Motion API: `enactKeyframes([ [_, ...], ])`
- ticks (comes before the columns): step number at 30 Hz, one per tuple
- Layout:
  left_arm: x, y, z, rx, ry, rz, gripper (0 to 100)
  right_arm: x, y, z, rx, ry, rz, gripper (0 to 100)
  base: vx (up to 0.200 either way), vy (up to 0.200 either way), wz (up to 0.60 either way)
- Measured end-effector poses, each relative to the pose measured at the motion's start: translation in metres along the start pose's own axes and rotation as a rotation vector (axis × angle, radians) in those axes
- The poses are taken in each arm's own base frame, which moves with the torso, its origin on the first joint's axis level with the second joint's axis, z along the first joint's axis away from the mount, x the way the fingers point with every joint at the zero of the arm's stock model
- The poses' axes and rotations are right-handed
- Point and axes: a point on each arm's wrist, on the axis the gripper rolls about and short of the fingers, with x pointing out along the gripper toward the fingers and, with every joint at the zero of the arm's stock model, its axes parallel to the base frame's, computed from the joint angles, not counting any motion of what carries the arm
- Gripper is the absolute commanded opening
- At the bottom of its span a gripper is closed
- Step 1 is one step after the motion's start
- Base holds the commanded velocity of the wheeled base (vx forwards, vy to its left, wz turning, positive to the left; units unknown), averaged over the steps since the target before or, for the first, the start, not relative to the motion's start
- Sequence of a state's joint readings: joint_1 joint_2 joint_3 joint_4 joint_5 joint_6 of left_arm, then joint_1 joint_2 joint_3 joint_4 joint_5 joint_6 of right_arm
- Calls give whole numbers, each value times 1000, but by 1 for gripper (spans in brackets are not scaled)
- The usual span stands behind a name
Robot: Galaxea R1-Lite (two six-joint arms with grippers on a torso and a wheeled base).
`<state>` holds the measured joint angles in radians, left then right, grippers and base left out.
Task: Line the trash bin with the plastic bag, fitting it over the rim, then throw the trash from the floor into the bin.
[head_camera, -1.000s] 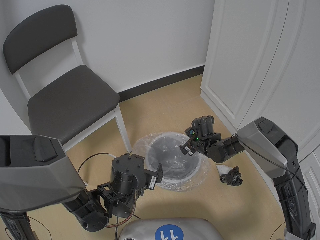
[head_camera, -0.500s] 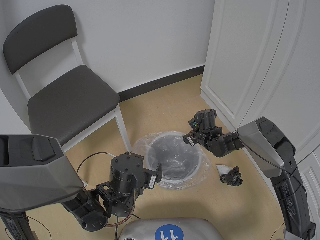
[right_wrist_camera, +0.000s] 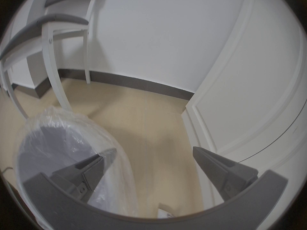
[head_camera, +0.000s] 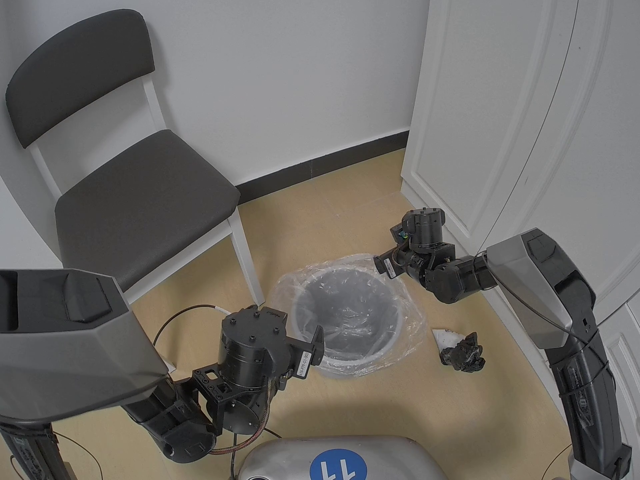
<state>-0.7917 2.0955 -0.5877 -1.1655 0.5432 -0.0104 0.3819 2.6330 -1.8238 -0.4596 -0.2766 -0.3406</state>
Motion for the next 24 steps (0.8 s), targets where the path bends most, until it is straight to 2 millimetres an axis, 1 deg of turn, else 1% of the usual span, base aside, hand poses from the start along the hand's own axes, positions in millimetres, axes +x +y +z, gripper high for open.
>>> enactKeyframes([
  [4,0,0,-1,0,3,0,100,4,-4,-1,113,-17,39,100,0,0,0],
  [8,1,0,-2,1,5,0,100,6,-4,-2,239,-27,90,100,0,0,0],
  [12,1,-1,-2,1,6,0,100,10,-11,-6,342,-30,131,100,0,0,0],
  [19,2,1,-1,-5,-5,5,100,22,-20,-17,399,-33,128,100,0,0,0],
  [24,2,1,-2,-6,-6,6,100,29,-19,-25,404,-33,134,100,0,0,0],
])
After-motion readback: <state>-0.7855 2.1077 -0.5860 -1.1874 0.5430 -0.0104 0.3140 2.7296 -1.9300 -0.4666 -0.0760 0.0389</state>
